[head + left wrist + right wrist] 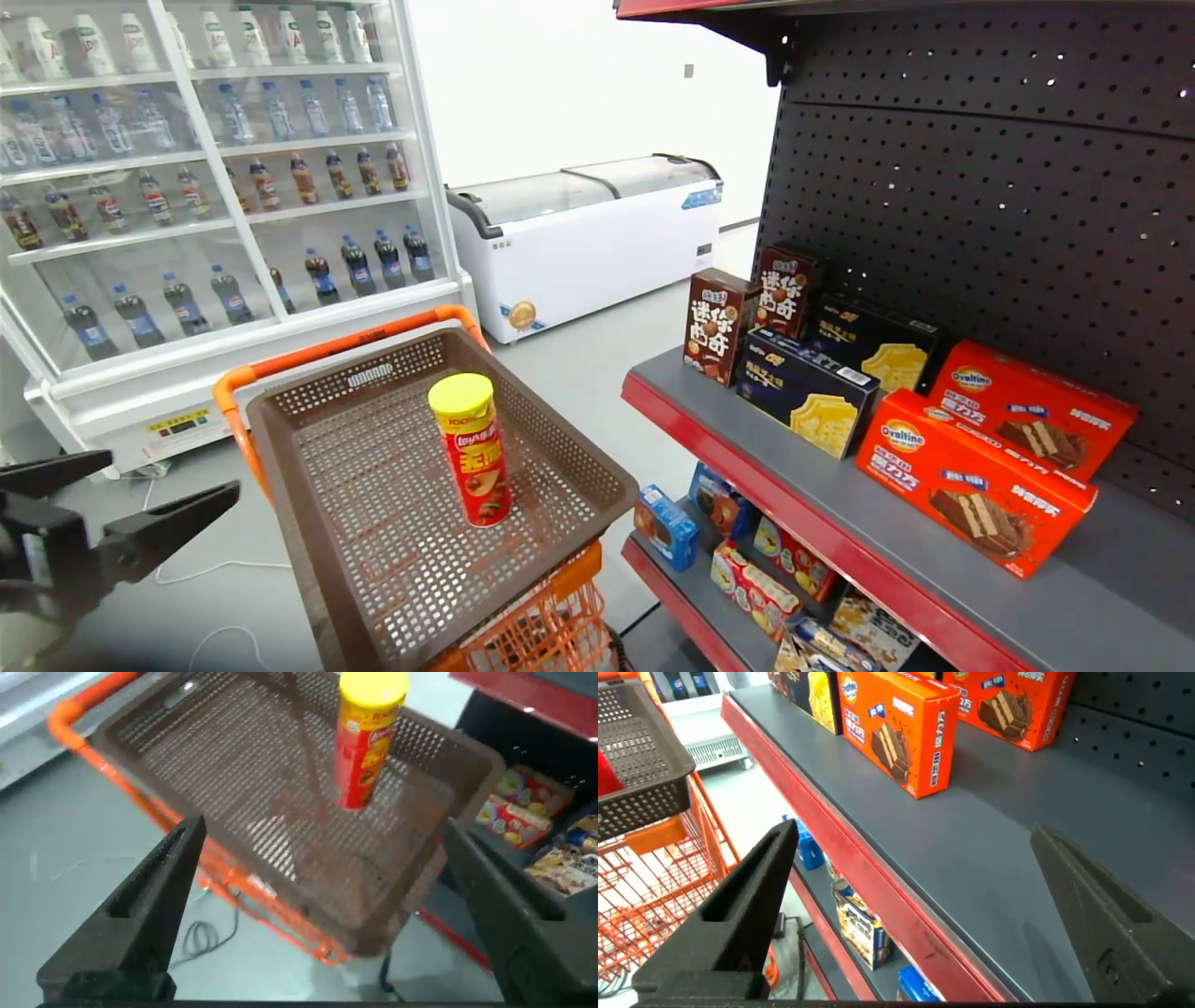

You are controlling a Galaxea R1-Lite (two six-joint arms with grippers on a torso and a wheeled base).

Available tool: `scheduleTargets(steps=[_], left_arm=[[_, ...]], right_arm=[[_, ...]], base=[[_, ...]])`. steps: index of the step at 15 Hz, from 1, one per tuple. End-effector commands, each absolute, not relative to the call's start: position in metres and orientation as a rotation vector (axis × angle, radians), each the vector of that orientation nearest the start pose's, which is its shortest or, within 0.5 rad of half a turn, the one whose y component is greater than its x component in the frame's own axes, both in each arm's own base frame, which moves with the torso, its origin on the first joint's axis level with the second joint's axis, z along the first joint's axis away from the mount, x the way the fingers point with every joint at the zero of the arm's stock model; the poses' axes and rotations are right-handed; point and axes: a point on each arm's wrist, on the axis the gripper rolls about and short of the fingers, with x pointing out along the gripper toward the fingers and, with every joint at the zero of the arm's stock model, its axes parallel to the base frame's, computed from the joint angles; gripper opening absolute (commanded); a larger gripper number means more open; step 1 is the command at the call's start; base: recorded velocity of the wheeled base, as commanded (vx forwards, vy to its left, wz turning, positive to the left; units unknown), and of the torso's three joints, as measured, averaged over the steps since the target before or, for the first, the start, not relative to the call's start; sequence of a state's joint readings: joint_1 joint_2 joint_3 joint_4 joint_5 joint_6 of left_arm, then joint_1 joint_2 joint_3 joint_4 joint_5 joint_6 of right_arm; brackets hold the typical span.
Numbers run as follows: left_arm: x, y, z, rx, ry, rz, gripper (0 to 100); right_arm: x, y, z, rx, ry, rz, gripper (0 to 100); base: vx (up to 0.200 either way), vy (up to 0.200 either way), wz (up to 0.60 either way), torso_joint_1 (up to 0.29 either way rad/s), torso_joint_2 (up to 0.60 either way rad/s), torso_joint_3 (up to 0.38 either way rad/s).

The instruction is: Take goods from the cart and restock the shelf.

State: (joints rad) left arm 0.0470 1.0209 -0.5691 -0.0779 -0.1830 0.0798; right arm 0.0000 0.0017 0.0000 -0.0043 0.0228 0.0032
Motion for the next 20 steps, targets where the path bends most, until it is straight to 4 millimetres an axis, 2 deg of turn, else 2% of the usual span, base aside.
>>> scheduleTargets(steps=[1, 2, 4, 7, 10, 15, 20], left_arm=[[0.175, 0.008, 0.153, -0.019, 0.514, -0.223, 100], [0.197, 0.007, 0.127, -0.008, 0.498, -0.241, 100], [0.205, 0.006, 0.113, 0.020, 0.478, -0.257, 100], [0.230, 0.005, 0.090, 0.031, 0.471, -0.300, 100], [0.273, 0.004, 0.064, 0.072, 0.421, -0.323, 100], [0.327, -0.012, 0.056, 0.097, 0.349, -0.373, 100], [0.351, -0.036, 0.046, 0.114, 0.326, -0.432, 100]], right_arm=[[-0.023, 0.001, 0.076, 0.003, -0.003, 0.023, 100], [-0.023, 0.001, 0.076, 0.003, -0.003, 0.023, 100], [-0.023, 0.001, 0.076, 0.003, -0.003, 0.023, 100], [-0.023, 0.001, 0.076, 0.003, -0.003, 0.023, 100], [-0.023, 0.001, 0.076, 0.003, -0.003, 0.023, 100], [-0.023, 0.001, 0.076, 0.003, -0.003, 0.023, 100], [-0.023, 0.001, 0.076, 0.003, -0.003, 0.023, 100]], base=[[0.000, 0.000, 0.00, 0.000, 0.00, 0.000], [0.000, 0.000, 0.00, 0.000, 0.00, 0.000], [0.000, 0.000, 0.00, 0.000, 0.00, 0.000], [0.000, 0.000, 0.00, 0.000, 0.00, 0.000], [0.000, 0.000, 0.00, 0.000, 0.00, 0.000], [0.000, 0.000, 0.00, 0.000, 0.00, 0.000], [0.000, 0.000, 0.00, 0.000, 0.00, 0.000]])
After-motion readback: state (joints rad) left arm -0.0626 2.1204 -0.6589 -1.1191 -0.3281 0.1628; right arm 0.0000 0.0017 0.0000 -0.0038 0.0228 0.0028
